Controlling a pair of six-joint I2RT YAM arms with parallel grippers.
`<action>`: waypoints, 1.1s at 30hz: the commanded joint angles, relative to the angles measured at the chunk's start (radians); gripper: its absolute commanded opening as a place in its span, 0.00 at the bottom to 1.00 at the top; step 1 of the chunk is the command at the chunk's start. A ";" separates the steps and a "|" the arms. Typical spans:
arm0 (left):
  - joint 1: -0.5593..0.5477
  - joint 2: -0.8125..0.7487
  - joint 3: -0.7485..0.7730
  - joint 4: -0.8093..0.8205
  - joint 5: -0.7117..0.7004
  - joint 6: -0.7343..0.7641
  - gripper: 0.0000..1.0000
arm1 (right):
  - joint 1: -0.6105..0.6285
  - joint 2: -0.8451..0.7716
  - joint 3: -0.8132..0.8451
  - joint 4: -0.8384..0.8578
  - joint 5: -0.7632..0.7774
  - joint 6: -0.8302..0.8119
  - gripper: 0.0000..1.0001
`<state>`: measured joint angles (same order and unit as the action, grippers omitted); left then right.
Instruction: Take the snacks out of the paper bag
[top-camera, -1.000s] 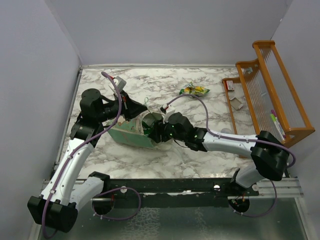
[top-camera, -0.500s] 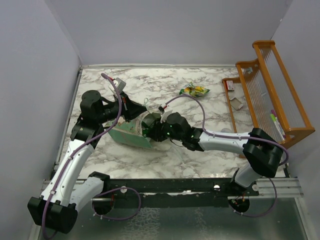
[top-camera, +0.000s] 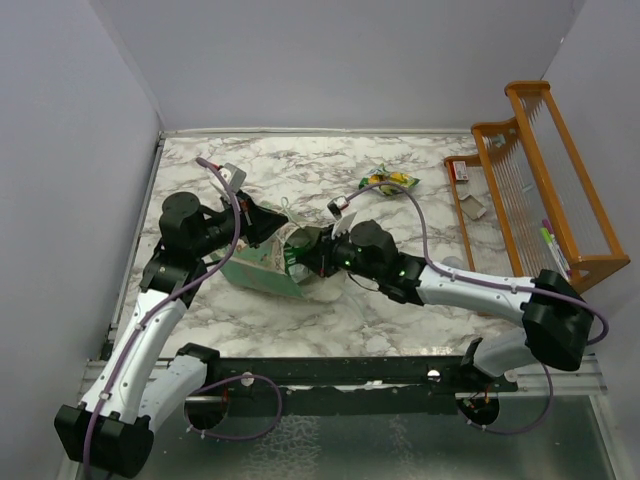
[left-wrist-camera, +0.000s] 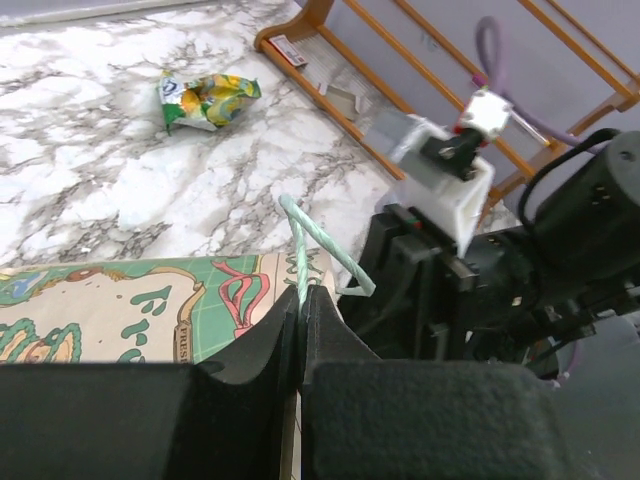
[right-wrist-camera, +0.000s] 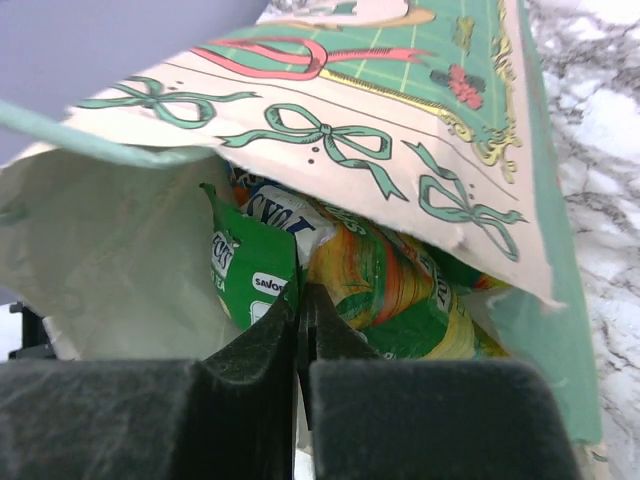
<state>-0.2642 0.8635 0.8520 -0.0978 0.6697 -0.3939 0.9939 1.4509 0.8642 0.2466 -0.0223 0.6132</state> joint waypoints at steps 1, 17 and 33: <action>-0.003 -0.040 -0.006 0.029 -0.125 0.008 0.00 | 0.000 -0.079 0.002 0.006 0.062 -0.032 0.01; -0.002 -0.075 -0.039 0.049 -0.247 0.029 0.00 | -0.021 -0.525 -0.100 -0.118 0.230 -0.207 0.01; -0.003 -0.101 -0.075 0.071 -0.248 0.077 0.00 | -0.035 -0.579 -0.157 -0.158 0.957 -0.363 0.01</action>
<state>-0.2642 0.7860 0.7982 -0.0578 0.4221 -0.3298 0.9730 0.7540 0.6941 0.0761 0.6884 0.2775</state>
